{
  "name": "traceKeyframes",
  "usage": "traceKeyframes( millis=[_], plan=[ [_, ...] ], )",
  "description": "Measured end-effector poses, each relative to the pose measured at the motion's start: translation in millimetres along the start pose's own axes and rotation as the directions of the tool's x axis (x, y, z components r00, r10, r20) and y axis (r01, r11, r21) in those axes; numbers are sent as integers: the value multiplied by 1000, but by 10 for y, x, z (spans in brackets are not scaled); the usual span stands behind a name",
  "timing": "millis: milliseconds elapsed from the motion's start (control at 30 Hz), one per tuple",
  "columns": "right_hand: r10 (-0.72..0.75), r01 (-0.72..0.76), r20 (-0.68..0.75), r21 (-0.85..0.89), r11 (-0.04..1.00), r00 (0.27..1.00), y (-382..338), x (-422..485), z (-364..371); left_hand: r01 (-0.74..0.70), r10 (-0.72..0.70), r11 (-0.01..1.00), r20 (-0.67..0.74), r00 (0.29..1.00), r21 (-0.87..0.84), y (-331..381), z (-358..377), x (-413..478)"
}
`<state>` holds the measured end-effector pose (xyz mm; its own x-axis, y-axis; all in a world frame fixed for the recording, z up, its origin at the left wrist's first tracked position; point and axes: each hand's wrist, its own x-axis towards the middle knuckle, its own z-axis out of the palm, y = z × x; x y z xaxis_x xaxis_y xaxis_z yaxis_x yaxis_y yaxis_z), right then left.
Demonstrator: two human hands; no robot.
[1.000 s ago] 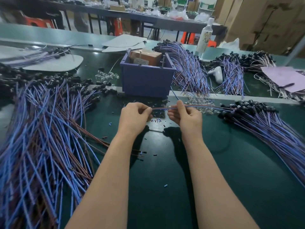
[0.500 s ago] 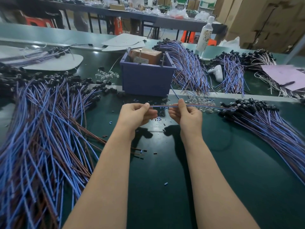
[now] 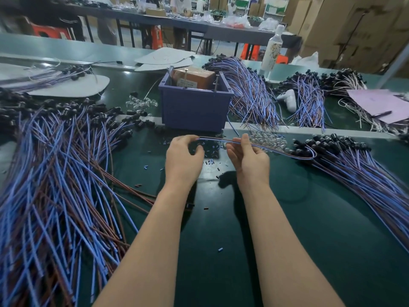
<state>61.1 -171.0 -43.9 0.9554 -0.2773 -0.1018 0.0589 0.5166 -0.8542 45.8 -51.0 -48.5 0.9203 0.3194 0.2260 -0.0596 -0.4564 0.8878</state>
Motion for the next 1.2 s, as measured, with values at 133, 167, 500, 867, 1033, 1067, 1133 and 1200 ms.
traceKeyframes(
  millis=[133,167,500,867,1033,1067,1133,1200],
  plan=[
    [-19,19,8,-59,998,1000,25,15,-8,38,-32,991,51,998,-127,-9,-6,15],
    [-26,27,11,-75,997,1000,34,19,-9,35,-28,992,51,998,-121,-15,-5,20],
    [-77,70,-74,-90,993,994,11,109,-103,24,-22,999,75,997,-32,-23,-85,39],
    [-122,114,-78,-106,988,989,13,106,-110,189,-161,956,137,977,-226,13,-65,27],
    [-139,129,-70,-130,983,988,21,114,-116,171,-160,977,89,983,-129,11,-36,15],
    [-143,133,-70,-137,982,987,21,118,-119,162,-155,981,73,985,-104,11,-37,11],
    [-149,138,-69,-143,980,986,24,128,-120,163,-157,981,65,986,-103,3,-38,16],
    [-149,139,-64,-143,980,987,35,134,-117,166,-157,976,75,985,-143,1,-32,22]
  ],
)
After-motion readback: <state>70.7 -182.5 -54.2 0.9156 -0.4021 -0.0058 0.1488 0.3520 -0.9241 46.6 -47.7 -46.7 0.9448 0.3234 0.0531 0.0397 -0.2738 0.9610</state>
